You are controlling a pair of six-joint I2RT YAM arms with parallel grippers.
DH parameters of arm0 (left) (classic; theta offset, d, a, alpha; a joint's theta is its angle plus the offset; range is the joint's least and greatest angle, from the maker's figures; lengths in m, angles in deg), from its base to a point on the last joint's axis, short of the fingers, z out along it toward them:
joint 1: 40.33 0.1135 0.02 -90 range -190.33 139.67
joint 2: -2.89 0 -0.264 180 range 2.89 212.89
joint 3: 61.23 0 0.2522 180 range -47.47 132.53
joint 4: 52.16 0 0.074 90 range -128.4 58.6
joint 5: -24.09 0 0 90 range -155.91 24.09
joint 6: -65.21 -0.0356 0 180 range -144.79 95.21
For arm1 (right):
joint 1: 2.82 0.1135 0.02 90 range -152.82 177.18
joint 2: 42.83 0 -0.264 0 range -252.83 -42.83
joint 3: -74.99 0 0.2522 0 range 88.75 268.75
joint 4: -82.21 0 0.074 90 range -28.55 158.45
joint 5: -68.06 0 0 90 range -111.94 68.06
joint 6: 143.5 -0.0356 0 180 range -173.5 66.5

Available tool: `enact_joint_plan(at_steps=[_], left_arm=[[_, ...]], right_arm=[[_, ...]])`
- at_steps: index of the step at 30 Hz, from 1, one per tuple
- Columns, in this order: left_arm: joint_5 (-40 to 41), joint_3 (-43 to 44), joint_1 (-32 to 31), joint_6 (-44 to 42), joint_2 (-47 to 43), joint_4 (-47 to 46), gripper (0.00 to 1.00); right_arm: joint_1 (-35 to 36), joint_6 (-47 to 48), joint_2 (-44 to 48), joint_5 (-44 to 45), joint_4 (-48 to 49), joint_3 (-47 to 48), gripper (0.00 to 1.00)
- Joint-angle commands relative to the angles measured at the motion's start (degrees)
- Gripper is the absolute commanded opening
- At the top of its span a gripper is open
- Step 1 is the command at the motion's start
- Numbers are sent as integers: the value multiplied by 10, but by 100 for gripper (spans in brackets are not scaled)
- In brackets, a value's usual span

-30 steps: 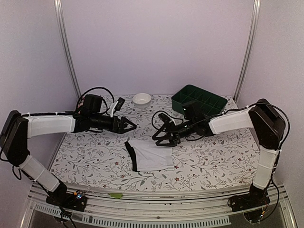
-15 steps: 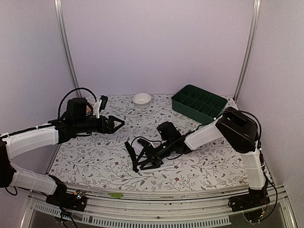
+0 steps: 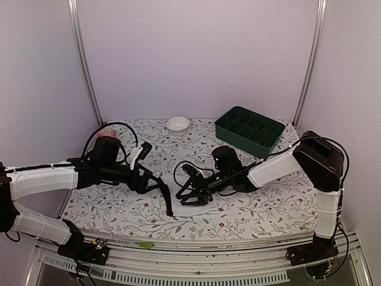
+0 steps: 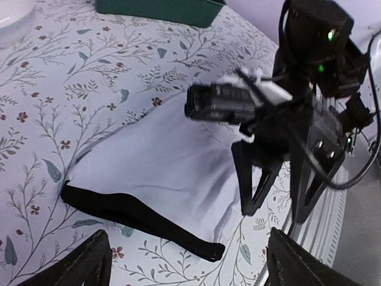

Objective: Roll the underwear
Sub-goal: Adjust the underwear at the center of the board, then move the underwear to the center of the board.

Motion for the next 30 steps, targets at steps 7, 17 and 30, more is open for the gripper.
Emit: enact_joint_plan(at_steps=[7, 17, 30], left_arm=[[-37, -17, -78, -149, 17, -37, 63], [73, 24, -180, -358, 120, 65, 36], [176, 28, -240, -454, 231, 16, 24]], right_arm=[[-57, 79, 89, 38, -106, -111, 32], [-61, 254, 52, 129, -323, -37, 12], [-63, 279, 40, 154, -360, -22, 2]])
